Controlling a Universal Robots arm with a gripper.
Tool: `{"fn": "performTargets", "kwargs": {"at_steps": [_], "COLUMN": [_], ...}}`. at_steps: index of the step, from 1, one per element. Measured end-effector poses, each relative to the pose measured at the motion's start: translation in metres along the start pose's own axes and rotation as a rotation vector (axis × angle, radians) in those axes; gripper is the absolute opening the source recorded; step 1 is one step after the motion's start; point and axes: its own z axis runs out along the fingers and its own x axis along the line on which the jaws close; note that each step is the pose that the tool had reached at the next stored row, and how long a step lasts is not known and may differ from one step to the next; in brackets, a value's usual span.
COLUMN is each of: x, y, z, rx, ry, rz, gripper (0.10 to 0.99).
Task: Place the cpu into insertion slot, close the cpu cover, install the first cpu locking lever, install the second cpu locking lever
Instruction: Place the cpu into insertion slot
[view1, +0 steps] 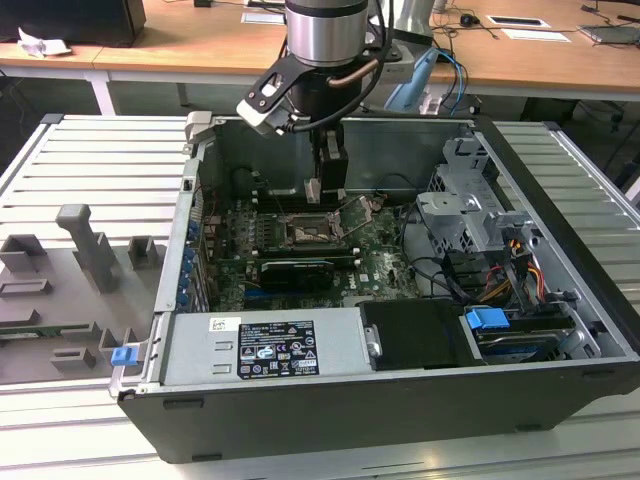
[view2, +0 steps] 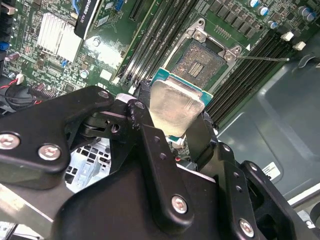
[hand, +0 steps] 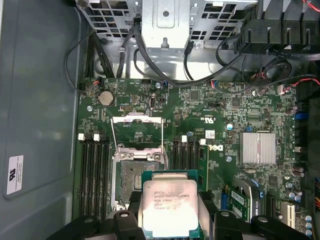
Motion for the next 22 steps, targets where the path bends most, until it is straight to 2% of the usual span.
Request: {"fn": "performTargets", "kwargs": {"at_steps": [10,16,22], "x": [0.0001,0.0001,0.0000], "y": [-0.0003,-0.0008,-0.0012], "z": [0.0027,0.0047,0.0086], "rx": [0.000,-0.001,-0.001], "ry": [-0.0008,-0.0053,-0.0085], "rz": [0.009,0.065,0.066], "gripper": [0.529,0.529,0.529]}}
